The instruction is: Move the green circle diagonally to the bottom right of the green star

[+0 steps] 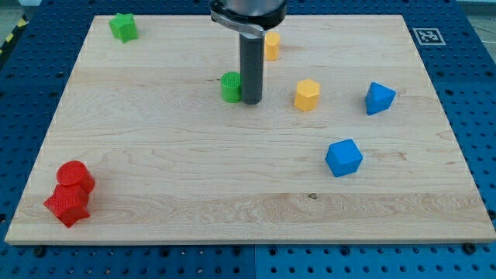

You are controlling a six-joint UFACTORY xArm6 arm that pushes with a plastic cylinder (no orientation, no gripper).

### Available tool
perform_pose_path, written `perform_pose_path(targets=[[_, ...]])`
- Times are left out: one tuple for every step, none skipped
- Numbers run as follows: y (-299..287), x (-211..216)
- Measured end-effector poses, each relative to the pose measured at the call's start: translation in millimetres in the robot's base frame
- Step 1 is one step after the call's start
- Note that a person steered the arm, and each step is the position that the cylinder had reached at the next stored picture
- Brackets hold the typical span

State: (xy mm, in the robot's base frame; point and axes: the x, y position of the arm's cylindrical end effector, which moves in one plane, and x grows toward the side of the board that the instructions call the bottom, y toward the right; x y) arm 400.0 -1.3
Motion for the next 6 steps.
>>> perform_pose_path(targets=[[0, -8], [-2, -11], [-6, -11], [-11, -11], [-12, -11], [-12, -11]])
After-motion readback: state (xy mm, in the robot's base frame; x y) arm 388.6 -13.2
